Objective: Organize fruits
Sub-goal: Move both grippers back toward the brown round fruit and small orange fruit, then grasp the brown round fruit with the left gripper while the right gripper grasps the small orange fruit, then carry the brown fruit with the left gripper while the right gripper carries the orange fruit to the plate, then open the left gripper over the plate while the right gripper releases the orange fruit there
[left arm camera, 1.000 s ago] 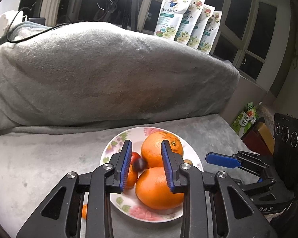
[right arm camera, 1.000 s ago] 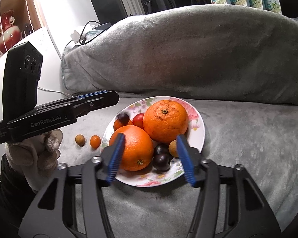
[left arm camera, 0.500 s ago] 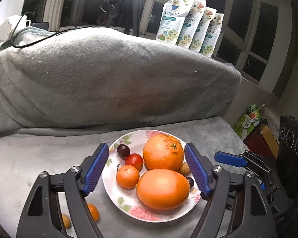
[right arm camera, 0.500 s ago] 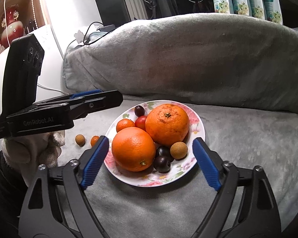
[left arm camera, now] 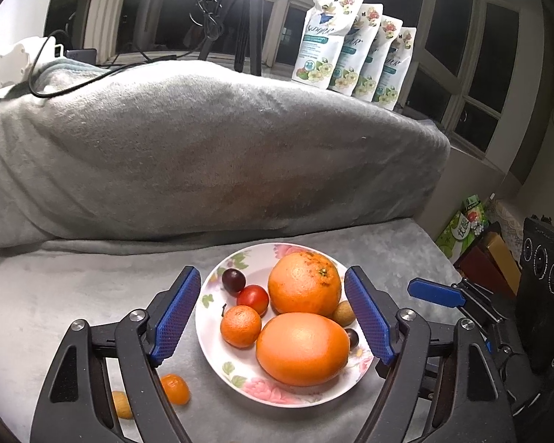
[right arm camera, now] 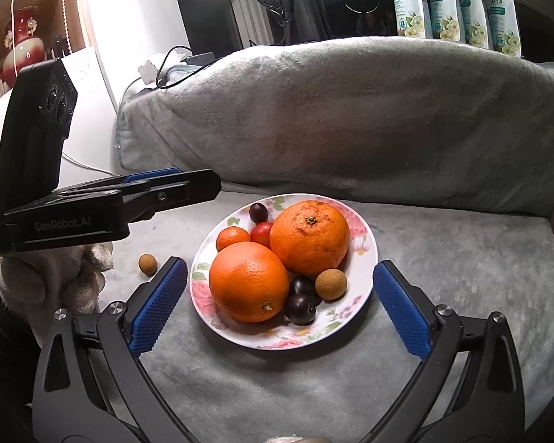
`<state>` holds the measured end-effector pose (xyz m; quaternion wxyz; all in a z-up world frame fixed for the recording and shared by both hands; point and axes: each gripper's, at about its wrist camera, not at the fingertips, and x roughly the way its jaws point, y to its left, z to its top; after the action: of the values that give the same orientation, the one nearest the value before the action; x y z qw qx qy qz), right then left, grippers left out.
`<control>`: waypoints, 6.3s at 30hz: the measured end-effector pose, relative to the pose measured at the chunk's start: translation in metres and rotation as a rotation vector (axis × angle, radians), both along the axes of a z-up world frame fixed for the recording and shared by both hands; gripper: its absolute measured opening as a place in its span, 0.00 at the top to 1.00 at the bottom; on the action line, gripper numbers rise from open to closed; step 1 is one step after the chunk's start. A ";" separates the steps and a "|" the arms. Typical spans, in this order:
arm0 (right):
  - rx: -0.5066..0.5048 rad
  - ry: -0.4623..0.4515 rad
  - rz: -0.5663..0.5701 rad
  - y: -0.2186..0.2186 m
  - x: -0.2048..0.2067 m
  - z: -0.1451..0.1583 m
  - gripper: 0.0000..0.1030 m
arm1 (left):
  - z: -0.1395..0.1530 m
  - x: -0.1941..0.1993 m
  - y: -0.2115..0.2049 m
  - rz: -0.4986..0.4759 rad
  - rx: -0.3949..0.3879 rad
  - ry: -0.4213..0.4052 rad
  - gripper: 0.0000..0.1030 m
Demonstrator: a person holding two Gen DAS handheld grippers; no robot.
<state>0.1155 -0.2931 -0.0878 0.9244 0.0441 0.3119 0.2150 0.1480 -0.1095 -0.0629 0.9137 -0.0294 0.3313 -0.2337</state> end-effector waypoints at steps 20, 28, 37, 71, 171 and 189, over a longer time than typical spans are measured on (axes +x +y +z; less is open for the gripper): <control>-0.006 -0.059 0.060 0.016 -0.016 0.021 0.00 | 0.023 -0.024 0.024 0.020 -0.025 -0.054 0.22; -0.007 -0.107 0.114 0.029 -0.024 0.029 0.00 | 0.028 -0.035 0.040 0.041 -0.038 -0.075 0.22; -0.053 -0.148 0.172 0.050 -0.027 0.033 0.00 | 0.027 -0.048 0.059 0.063 -0.021 -0.101 0.22; -0.399 0.016 0.479 0.161 0.012 -0.021 0.59 | -0.059 -0.057 0.126 0.068 0.075 0.102 0.64; -0.245 0.008 0.188 0.039 0.022 -0.004 0.75 | -0.030 -0.014 0.031 -0.075 -0.002 0.062 0.76; -0.200 0.014 0.189 0.033 0.028 -0.008 0.73 | -0.021 0.004 0.009 -0.088 0.023 0.029 0.75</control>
<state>0.1432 -0.2597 -0.0958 0.8977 -0.0766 0.3409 0.2685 0.1522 -0.1010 -0.0834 0.8979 -0.0075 0.3482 -0.2693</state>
